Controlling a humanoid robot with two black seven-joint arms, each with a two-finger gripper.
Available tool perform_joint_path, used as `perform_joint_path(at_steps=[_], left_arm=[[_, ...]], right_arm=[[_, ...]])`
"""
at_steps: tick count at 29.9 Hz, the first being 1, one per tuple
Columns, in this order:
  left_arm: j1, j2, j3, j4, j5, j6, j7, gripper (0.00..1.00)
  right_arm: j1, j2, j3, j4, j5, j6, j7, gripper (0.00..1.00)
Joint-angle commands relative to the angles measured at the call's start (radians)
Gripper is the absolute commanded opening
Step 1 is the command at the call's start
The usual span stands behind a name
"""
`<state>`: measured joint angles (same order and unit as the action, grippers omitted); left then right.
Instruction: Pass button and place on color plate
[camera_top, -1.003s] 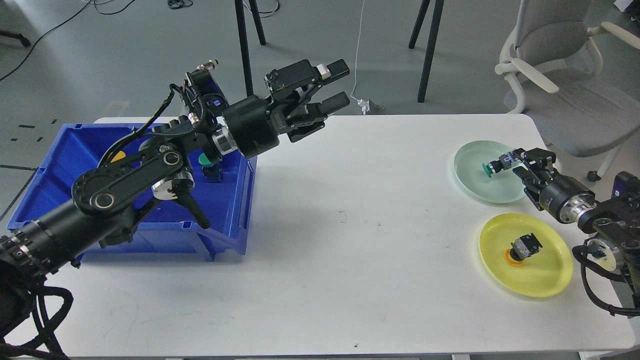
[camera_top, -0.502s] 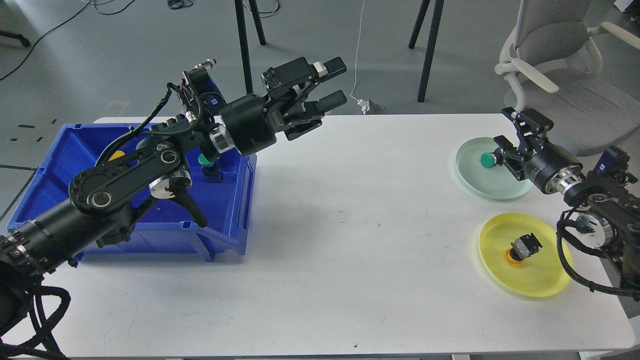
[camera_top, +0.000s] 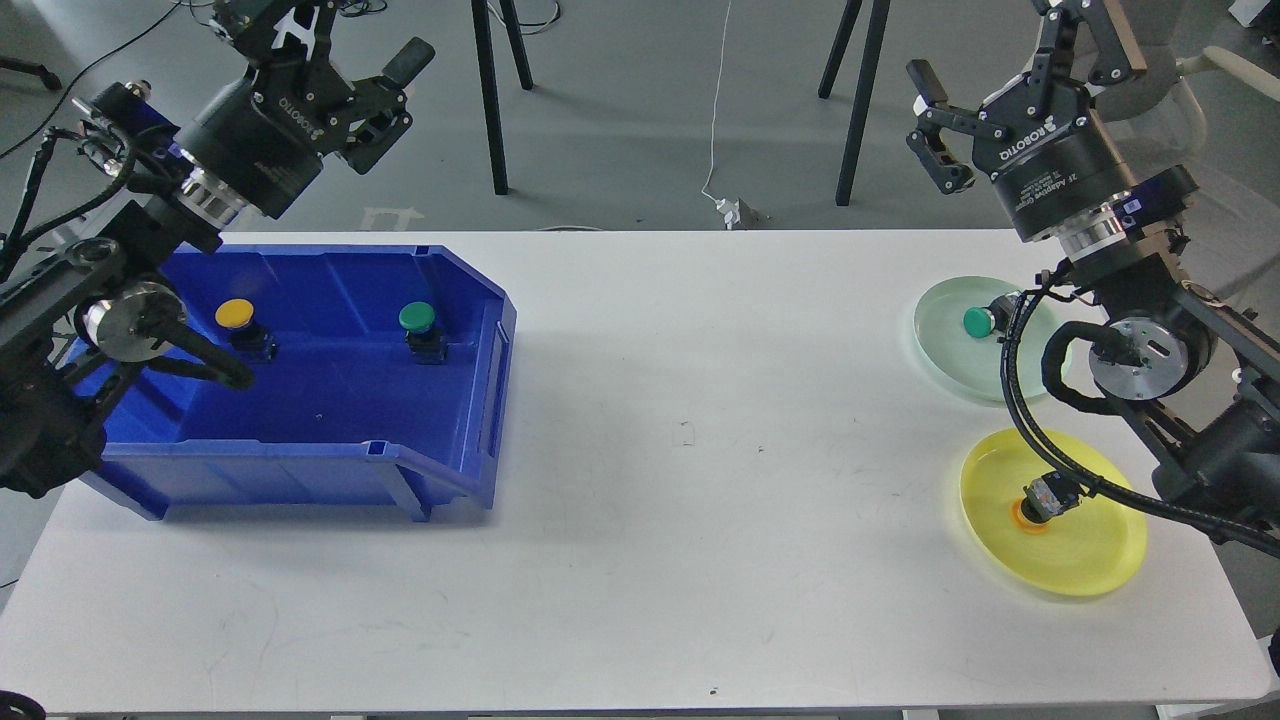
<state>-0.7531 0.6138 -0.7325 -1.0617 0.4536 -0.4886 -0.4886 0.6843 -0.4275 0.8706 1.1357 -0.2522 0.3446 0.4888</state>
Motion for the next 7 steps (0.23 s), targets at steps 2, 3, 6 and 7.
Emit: perform_joint_path(at_steps=[2,3,6,7], left_arm=[[0.040,-0.002,-0.031,0.012,-0.098,0.000,0.000,0.86],[0.041,-0.005,-0.031,0.011,-0.101,0.000,0.000,0.86],[0.043,-0.016,-0.030,0.005,-0.101,0.000,0.000,0.86],[0.041,-0.023,-0.031,0.003,-0.101,0.000,0.000,0.86]], right_arm=[[-0.003,0.049,0.014,-0.001,0.002,-0.001,0.000,0.99],[-0.003,0.049,0.014,-0.002,0.002,-0.001,0.000,0.99],[-0.008,0.049,0.019,0.001,0.004,0.002,0.000,0.99],[-0.009,0.049,0.024,0.007,0.002,0.001,0.000,0.99]])
